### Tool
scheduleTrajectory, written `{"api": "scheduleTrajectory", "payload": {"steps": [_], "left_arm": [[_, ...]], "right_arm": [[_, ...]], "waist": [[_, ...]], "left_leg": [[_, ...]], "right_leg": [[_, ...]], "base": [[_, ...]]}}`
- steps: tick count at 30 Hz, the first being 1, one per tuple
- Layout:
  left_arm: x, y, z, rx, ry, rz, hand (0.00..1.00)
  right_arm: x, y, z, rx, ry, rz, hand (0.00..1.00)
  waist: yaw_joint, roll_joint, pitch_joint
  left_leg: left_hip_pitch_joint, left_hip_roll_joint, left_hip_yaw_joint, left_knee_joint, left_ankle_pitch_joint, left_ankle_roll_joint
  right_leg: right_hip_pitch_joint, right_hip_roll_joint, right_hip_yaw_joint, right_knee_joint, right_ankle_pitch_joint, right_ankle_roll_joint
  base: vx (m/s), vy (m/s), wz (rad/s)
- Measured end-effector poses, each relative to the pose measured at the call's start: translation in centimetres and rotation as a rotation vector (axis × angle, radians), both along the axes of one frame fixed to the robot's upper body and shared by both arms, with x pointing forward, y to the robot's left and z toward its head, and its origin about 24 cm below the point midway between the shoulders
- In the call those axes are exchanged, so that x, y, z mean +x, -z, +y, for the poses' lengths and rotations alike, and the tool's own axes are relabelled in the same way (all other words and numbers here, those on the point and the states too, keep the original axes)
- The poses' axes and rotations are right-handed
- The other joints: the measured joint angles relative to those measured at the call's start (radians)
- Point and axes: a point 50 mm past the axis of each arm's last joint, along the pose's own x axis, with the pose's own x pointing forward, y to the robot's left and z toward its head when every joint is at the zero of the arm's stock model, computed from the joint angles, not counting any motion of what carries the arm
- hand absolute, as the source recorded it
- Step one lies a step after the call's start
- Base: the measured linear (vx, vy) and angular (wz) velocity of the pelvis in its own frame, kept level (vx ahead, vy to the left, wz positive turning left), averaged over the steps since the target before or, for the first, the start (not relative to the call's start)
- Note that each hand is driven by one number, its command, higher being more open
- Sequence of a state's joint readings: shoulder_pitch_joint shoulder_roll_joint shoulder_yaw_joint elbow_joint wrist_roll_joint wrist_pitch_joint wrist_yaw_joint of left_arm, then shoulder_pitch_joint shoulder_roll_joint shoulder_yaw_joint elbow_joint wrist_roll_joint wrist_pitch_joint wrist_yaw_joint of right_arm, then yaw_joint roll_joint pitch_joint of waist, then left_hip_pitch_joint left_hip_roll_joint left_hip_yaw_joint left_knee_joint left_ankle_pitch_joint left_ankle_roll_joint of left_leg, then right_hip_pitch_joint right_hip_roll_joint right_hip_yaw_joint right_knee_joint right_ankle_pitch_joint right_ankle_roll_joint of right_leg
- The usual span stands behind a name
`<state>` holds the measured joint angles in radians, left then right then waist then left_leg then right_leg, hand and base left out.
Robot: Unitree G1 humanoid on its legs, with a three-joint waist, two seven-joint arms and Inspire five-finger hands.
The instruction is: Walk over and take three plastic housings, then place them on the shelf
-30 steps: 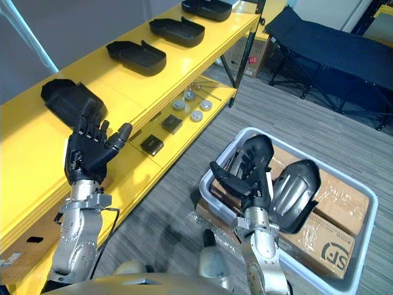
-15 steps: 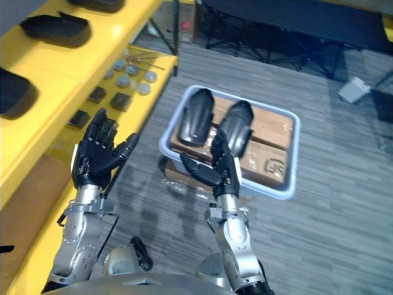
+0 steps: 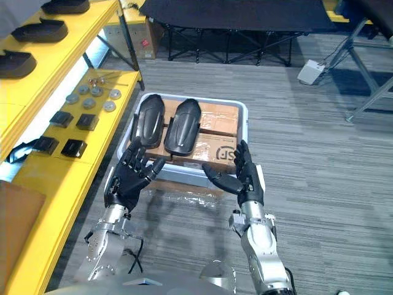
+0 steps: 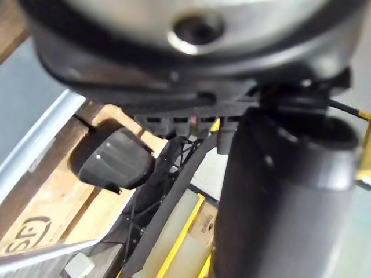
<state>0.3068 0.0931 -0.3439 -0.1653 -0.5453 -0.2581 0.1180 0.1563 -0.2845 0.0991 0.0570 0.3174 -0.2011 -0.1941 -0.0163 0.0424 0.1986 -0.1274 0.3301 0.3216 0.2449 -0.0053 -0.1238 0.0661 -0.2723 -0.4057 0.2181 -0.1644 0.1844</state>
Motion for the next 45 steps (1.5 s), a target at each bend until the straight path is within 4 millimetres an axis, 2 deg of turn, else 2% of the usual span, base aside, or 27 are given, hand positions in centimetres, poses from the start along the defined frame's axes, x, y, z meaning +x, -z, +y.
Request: {"api": "scheduleTrajectory", "payload": {"steps": [1, 3, 6, 7, 8, 9, 10, 11, 13, 14, 15, 17, 21, 27, 29, 31, 33, 34, 40, 45], "left_arm": [[0.0, 0.0, 0.1, 0.01, 0.014, -0.006, 1.0], [0.0, 0.2, 0.2, 0.046, 0.059, -0.003, 1.0], [0.2, 0.0, 0.5, 0.082, 0.108, -0.025, 1.0], [1.3, -0.9, 1.0, 0.149, 0.118, -0.081, 1.0], [2.0, -1.6, 1.2, 0.161, 0.124, -0.119, 1.0], [2.3, -1.9, 1.3, 0.162, 0.124, -0.131, 1.0], [2.7, -2.3, 1.3, 0.166, 0.125, -0.154, 1.0], [2.9, -2.5, 1.2, 0.164, 0.13, -0.166, 1.0], [2.9, -2.3, 0.9, 0.159, 0.15, -0.164, 1.0], [2.8, -1.9, 0.5, 0.154, 0.173, -0.151, 1.0], [2.6, -1.3, 0.3, 0.148, 0.188, -0.127, 1.0], [2.1, 0.1, 0.1, 0.125, 0.213, -0.069, 1.0], [2.3, 1.1, -0.4, 0.128, 0.238, -0.031, 1.0], [3.1, 1.0, -1.2, 0.065, 0.245, -0.053, 1.0], [3.3, 1.8, -1.4, 0.068, 0.25, -0.014, 1.0], [3.3, 2.5, -1.3, 0.078, 0.235, 0.024, 1.0], [3.2, 3.1, -1.3, 0.082, 0.23, 0.052, 1.0], [3.2, 3.1, -1.3, 0.082, 0.227, 0.058, 1.0], [3.8, 3.3, -1.1, 0.098, 0.202, 0.072, 1.0], [3.9, 3.1, -1.0, 0.096, 0.193, 0.057, 1.0]], "right_arm": [[0.6, 0.2, -0.1, -0.003, 0.02, 0.007, 1.0], [1.8, 1.0, -0.5, -0.029, 0.072, 0.046, 1.0], [3.7, 1.4, -1.2, -0.055, 0.151, 0.078, 1.0], [6.8, 0.1, -2.7, -0.055, 0.277, 0.058, 1.0], [8.9, -1.9, -4.0, -0.055, 0.348, 0.008, 1.0], [9.7, -3.0, -4.5, -0.06, 0.371, -0.02, 1.0], [10.9, -5.4, -6.0, -0.075, 0.414, -0.077, 1.0], [12.0, -7.7, -7.5, -0.103, 0.449, -0.123, 1.0], [13.1, -10.9, -9.6, -0.133, 0.5, -0.172, 1.0], [13.5, -13.0, -11.3, -0.133, 0.555, -0.2, 1.0], [13.5, -14.1, -12.4, -0.135, 0.593, -0.21, 1.0], [13.5, -15.6, -13.8, -0.135, 0.638, -0.215, 1.0], [13.7, -16.4, -15.2, -0.144, 0.666, -0.168, 1.0], [13.9, -18.0, -16.7, -0.146, 0.677, -0.059, 1.0], [13.7, -19.2, -17.4, -0.174, 0.684, -0.036, 1.0], [13.6, -20.6, -17.9, -0.178, 0.684, -0.026, 1.0], [13.6, -20.8, -18.0, -0.209, 0.676, -0.003, 1.0], [13.5, -20.9, -18.2, -0.229, 0.674, 0.007, 0.0], [12.0, -22.4, -20.2, -0.3, 0.735, 0.09, 0.0], [11.4, -22.4, -20.9, -0.339, 0.742, 0.135, 0.0]], "waist": [[0.014, -0.014, 0.001], [0.043, -0.04, 0.005], [0.072, -0.051, 0.011], [0.094, -0.064, 0.035], [0.104, -0.067, 0.06], [0.108, -0.066, 0.079], [0.12, -0.058, 0.115], [0.127, -0.044, 0.146], [0.13, -0.01, 0.18], [0.143, 0.013, 0.198], [0.152, 0.024, 0.198], [0.159, 0.033, 0.211], [0.178, 0.046, 0.234], [0.209, 0.095, 0.269], [0.231, 0.111, 0.288], [0.238, 0.111, 0.291], [0.244, 0.111, 0.291], [0.25, 0.111, 0.291], [0.262, 0.111, 0.291], [0.256, 0.111, 0.291]], "left_leg": [[0.002, -0.022, 0.004, -0.021, 0.003, -0.02], [0.002, -0.067, 0.02, -0.026, 0.0, -0.025], [-0.011, -0.107, 0.028, -0.014, -0.02, 0.005], [-0.081, -0.118, 0.008, 0.04, -0.033, 0.026], [-0.136, -0.119, -0.004, 0.072, -0.036, 0.031], [-0.155, -0.12, -0.012, 0.085, -0.037, 0.032], [-0.188, -0.124, -0.026, 0.104, -0.037, 0.035], [-0.218, -0.129, -0.041, 0.112, -0.034, 0.038], [-0.252, -0.131, -0.061, 0.127, -0.031, 0.04], [-0.269, -0.132, -0.067, 0.136, -0.026, 0.047], [-0.285, -0.134, -0.071, 0.138, -0.026, 0.047], [-0.303, -0.139, -0.085, 0.143, -0.018, 0.058], [-0.331, -0.142, -0.11, 0.174, -0.022, 0.063], [-0.391, -0.14, -0.128, 0.21, -0.03, 0.069], [-0.41, -0.138, -0.132, 0.223, -0.032, 0.07], [-0.428, -0.139, -0.132, 0.226, -0.03, 0.074], [-0.43, -0.142, -0.132, 0.225, -0.03, 0.074], [-0.435, -0.142, -0.132, 0.224, -0.03, 0.074], [-0.46, -0.139, -0.132, 0.224, -0.029, 0.074], [-0.459, -0.127, -0.12, 0.22, -0.028, 0.072]], "right_leg": [[-0.014, -0.018, 0.003, -0.009, 0.019, 0.01], [-0.014, -0.058, 0.003, -0.048, 0.085, 0.02], [-0.016, -0.093, -0.021, -0.083, 0.176, 0.02], [-0.032, -0.102, -0.071, -0.119, 0.22, 0.021], [-0.054, -0.102, -0.093, -0.14, 0.23, 0.02], [-0.058, -0.103, -0.1, -0.145, 0.23, 0.02], [-0.067, -0.103, -0.121, -0.157, 0.232, 0.023], [-0.076, -0.103, -0.14, -0.168, 0.24, 0.037], [-0.089, -0.1, -0.153, -0.168, 0.252, 0.04], [-0.101, -0.1, -0.154, -0.168, 0.259, 0.037], [-0.114, -0.1, -0.154, -0.168, 0.263, 0.035], [-0.12, -0.1, -0.163, -0.168, 0.267, 0.035], [-0.128, -0.1, -0.168, -0.167, 0.27, 0.035], [-0.173, -0.102, -0.171, -0.147, 0.276, 0.036], [-0.189, -0.103, -0.169, -0.138, 0.276, 0.037], [-0.208, -0.105, -0.169, -0.132, 0.276, 0.037], [-0.21, -0.108, -0.169, -0.132, 0.276, 0.037], [-0.216, -0.108, -0.169, -0.13, 0.276, 0.037], [-0.247, -0.108, -0.166, -0.12, 0.274, 0.034], [-0.261, -0.104, -0.156, -0.112, 0.271, 0.028]], "base": [[-0.04, 0.228, -0.05], [-0.01, 0.238, -0.09], [-0.07, 0.257, 0.03], [-0.19, 0.278, 0.22], [-0.24, 0.223, 0.26], [-0.21, 0.105, 0.19], [-0.23, 0.083, 0.23], [-0.21, 0.06, 0.25], [-0.15, 0.048, 0.2], [-0.15, 0.06, 0.12], [-0.14, 0.064, 0.05], [-0.06, 0.035, 0.11], [-0.04, 0.024, 0.06], [-0.07, 0.037, 0.02], [-0.09, 0.036, 0.0], [-0.06, 0.028, 0.0], [-0.02, 0.006, 0.0], [-0.04, 0.005, -0.01], [-0.02, 0.001, -0.01], [-0.01, -0.02, -0.1]]}}
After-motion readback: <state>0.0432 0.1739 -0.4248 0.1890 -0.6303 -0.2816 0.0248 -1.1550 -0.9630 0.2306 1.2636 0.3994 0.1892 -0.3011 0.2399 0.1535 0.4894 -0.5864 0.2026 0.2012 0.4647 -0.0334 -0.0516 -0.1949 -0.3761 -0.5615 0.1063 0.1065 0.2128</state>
